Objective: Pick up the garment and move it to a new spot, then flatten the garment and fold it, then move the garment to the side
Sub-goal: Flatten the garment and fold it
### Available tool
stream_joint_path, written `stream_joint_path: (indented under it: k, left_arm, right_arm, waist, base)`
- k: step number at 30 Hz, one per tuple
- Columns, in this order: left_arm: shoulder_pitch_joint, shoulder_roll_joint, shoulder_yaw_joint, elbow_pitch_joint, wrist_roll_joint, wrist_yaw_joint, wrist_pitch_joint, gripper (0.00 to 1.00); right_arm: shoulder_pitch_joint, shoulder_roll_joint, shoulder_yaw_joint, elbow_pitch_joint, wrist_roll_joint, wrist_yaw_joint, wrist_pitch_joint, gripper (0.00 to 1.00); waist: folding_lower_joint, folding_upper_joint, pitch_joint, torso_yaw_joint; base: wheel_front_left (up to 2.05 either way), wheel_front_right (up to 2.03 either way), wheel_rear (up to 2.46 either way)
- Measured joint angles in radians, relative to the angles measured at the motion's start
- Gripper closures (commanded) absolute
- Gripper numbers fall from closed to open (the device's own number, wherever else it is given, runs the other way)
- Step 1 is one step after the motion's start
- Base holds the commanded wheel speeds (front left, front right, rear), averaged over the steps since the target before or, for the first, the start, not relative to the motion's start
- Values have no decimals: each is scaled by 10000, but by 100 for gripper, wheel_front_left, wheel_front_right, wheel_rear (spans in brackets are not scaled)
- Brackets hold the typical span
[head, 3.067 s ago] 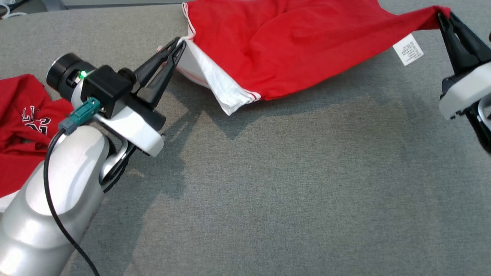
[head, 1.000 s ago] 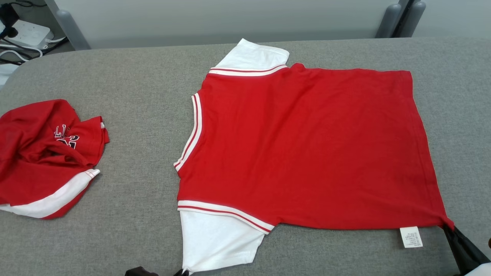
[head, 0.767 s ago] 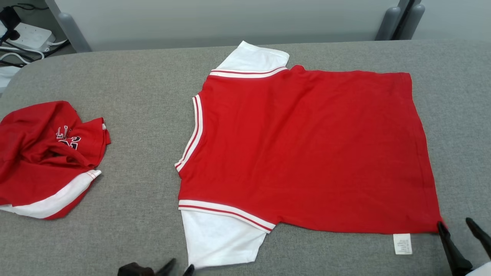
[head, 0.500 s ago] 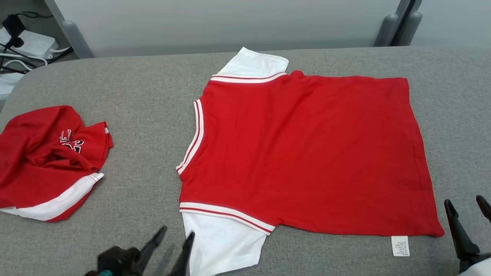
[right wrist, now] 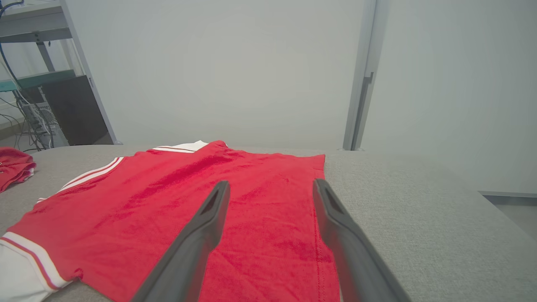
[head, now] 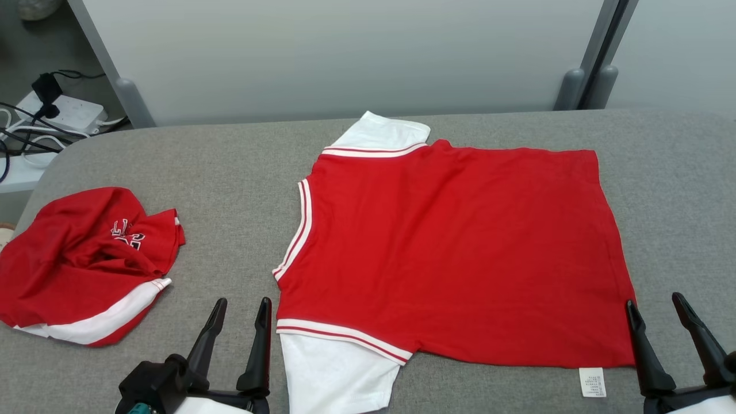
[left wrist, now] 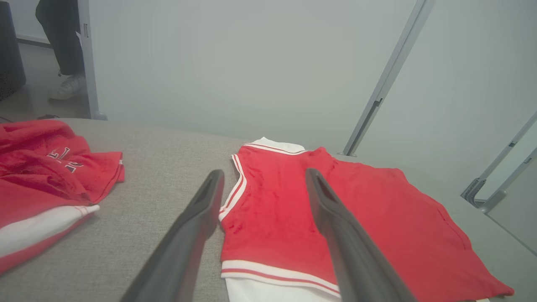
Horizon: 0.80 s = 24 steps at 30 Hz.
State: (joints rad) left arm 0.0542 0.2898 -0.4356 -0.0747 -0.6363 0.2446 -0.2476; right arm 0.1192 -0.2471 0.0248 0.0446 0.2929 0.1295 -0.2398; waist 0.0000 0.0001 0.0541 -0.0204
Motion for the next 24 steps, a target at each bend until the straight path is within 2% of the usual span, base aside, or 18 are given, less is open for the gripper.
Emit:
stream_joint_path:
  k: [6, 12, 17, 24]
  left_arm:
    - [446, -351, 293, 169, 439, 0, -8, 0]
    - [1109, -639, 832, 132, 1536, -171, -10, 0]
    - [1536, -731, 817, 537, 2088, -589, -10, 0]
    - [1843, -834, 851, 784, 2332, -602, -10, 0]
  right_arm:
    - [381, 228, -174, -6, -29, 0, -77, 0]
    - [1010, 466, -184, -25, -19, 0, -77, 0]
    - [1223, 451, -188, 123, 48, 0, -79, 0]
    - [1375, 307, -251, 357, 138, 0, -79, 0]
  waist:
    - [0, 0, -410, 61]
    - [0, 0, -752, 119]
    - [0, 0, -893, 107]
    - [0, 0, -935, 73]
  base:
    - [0, 0, 0]
    - [0, 0, 0]
    - [0, 0, 0]
    - [0, 0, 0]
